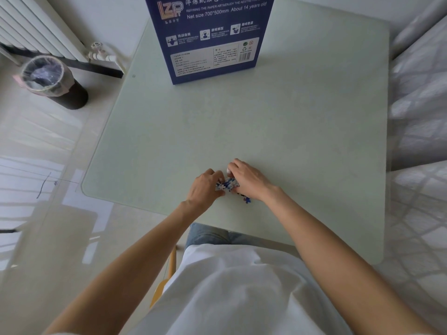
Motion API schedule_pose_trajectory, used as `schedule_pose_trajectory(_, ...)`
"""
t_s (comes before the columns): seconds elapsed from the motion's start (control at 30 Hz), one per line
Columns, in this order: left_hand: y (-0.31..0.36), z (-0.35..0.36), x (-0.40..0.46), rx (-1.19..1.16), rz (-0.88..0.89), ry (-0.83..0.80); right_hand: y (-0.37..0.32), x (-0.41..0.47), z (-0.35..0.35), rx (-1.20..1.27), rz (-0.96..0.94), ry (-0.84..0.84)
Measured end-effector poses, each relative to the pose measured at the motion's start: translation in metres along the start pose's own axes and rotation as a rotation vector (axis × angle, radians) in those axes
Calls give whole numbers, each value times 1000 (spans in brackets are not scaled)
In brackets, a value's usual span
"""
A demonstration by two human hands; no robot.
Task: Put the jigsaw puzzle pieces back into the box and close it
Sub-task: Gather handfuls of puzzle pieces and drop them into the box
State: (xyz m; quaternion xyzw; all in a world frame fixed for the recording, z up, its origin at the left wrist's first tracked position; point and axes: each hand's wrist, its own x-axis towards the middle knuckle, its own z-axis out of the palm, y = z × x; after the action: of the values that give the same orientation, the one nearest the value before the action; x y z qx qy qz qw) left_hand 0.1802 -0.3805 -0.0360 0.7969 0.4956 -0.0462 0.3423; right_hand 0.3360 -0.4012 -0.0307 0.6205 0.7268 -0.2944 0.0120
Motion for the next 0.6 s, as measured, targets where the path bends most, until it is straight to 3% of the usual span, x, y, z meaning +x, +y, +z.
schedule_pose_trajectory(0.37, 3, -4, 8, -2, -7, -72, 6, -4, 3, 67, 39, -8)
schedule_pose_trajectory(0.6, 6, -12, 15, -9, -10, -60, 15, -17, 6, 202, 56, 128)
